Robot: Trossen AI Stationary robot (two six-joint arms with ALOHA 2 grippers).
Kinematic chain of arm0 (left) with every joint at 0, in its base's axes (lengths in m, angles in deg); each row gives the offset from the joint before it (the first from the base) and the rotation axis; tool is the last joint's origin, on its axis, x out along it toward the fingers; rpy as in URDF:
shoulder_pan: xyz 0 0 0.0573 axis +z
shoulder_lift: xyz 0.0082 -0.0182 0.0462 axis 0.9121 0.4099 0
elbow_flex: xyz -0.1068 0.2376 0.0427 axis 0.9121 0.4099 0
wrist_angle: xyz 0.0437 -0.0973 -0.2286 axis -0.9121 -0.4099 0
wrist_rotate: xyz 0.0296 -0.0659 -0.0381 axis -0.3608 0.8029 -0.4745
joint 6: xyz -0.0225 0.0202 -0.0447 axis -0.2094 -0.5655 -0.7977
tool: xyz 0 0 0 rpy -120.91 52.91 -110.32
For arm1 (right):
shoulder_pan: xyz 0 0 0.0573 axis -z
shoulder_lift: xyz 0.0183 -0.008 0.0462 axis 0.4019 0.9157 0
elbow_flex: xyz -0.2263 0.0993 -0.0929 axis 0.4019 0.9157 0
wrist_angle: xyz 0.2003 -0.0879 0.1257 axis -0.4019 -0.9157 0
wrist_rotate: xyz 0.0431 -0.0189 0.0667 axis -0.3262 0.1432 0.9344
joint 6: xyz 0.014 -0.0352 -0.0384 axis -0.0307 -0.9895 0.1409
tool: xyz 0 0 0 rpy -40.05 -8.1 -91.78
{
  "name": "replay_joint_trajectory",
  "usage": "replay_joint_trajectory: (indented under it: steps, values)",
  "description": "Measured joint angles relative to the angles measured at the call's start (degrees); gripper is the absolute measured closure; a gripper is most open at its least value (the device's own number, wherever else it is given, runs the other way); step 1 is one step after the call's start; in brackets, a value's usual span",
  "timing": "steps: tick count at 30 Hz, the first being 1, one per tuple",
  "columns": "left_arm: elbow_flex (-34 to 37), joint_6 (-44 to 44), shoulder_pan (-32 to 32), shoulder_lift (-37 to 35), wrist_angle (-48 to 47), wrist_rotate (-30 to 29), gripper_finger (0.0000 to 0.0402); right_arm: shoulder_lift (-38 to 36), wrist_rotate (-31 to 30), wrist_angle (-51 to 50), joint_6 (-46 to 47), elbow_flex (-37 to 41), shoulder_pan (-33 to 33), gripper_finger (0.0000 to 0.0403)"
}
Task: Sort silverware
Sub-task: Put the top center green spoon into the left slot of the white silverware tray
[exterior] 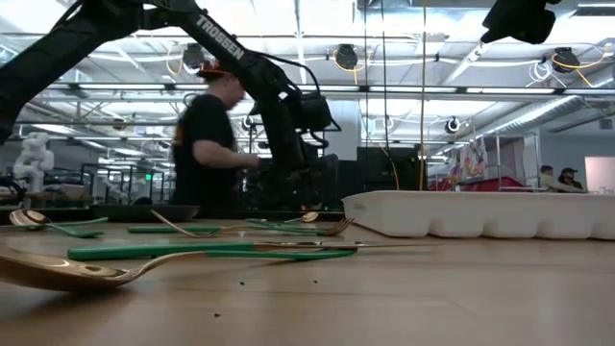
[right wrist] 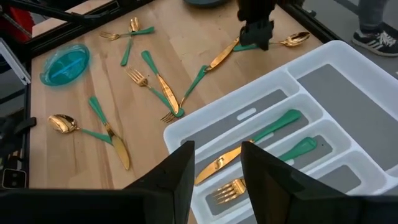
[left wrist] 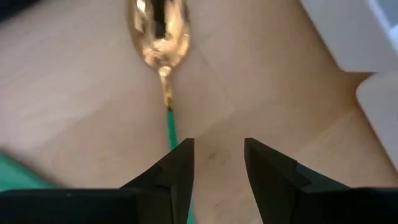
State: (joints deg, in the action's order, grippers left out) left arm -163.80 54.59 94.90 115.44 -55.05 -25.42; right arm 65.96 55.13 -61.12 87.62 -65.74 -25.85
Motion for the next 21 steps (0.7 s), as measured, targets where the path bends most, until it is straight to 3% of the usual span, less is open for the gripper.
replay_joint_trajectory:
  steps: [6,12,17,21]
  values:
    - [-0.32,-0.18,-0.02,1.24,-0.59,-2.88,0.0253,0.00,1.53,0.00,-0.22,-0.01,0.00,0.0277]
    - [-6.57,0.18,-1.44,1.32,-3.75,-2.23,0.0253,-0.07,1.66,0.00,-0.50,0.01,0.00,0.0277]
    - [-10.47,2.67,-2.03,1.26,-5.49,-11.58,0.0253,-0.09,1.64,-0.02,-0.66,0.02,0.00,0.0277]
    - [-10.54,-0.28,0.61,2.88,-5.93,-7.55,0.0253,-0.10,1.64,-0.02,-0.66,0.02,0.01,0.0277]
